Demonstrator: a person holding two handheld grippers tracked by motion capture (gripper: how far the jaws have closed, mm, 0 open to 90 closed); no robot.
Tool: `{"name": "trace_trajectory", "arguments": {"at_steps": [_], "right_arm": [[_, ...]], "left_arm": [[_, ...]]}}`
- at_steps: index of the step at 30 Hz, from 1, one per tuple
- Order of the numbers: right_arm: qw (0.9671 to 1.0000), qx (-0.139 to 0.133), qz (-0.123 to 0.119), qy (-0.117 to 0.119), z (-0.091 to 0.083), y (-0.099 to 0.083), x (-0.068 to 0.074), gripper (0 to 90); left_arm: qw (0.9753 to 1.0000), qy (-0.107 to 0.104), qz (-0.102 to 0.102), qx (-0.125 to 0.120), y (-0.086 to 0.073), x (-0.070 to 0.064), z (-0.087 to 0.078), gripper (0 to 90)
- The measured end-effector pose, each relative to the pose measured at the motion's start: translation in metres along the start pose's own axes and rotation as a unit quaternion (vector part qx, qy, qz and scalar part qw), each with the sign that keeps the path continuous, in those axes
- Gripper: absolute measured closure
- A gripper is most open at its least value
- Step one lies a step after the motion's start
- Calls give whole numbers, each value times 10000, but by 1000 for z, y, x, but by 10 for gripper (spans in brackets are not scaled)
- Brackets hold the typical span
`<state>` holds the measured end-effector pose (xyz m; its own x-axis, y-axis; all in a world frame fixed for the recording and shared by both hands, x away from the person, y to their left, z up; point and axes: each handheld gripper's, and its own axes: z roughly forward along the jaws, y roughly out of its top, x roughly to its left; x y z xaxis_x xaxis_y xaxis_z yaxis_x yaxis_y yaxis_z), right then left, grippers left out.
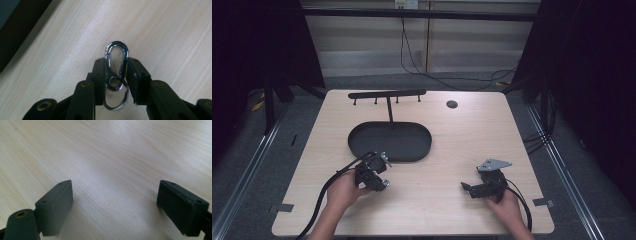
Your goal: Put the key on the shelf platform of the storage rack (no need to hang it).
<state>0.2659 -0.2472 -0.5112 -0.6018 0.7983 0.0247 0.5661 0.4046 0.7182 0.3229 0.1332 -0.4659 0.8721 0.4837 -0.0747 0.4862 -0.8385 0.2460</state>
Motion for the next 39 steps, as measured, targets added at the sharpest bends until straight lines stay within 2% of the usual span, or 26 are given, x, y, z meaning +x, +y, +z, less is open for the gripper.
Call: {"name": "trace_trajectory", "arguments": {"at_steps": [1, 3, 4, 5, 7, 13, 19, 24, 29, 32, 39], "right_arm": [[10000, -1, -1, -1, 0, 0, 0, 129], [10000, 0, 0, -1, 0, 0, 0, 129], [10000, -1, -1, -1, 0, 0, 0, 129], [10000, -1, -1, 0, 0, 0, 0, 129], [10000, 8, 12, -2, 0, 0, 0, 129], [10000, 0, 1, -2, 0, 0, 0, 129], [10000, 7, 11, -2, 0, 0, 0, 129], [10000, 8, 11, -2, 0, 0, 0, 129], [10000, 6, 12, 0, 0, 0, 0, 129], [10000, 1, 4, -1, 0, 0, 0, 129], [10000, 8, 12, 4, 0, 0, 0, 129]], "left_arm": [[10000, -4, -16, -21, 0, -1, -1, 716], [9996, -86, -56, -253, -1, 0, -7, 760], [9989, -121, -76, -448, -1, 1, -14, 848], [9993, 20, -45, -381, -1, 1, -15, 858], [9996, -58, 139, -222, 1, -1, -11, 852], [9995, -115, -12, -283, 2, 1, -9, 849], [9999, -56, 38, -115, 6, -1, -4, 835], [9998, -70, -70, -182, 6, 0, -2, 852], [9997, 30, -112, -194, 5, 0, -2, 857], [9997, -18, -172, -154, 4, 2, -3, 857], [9996, 42, -259, -112, 0, 6, -10, 857]]}}
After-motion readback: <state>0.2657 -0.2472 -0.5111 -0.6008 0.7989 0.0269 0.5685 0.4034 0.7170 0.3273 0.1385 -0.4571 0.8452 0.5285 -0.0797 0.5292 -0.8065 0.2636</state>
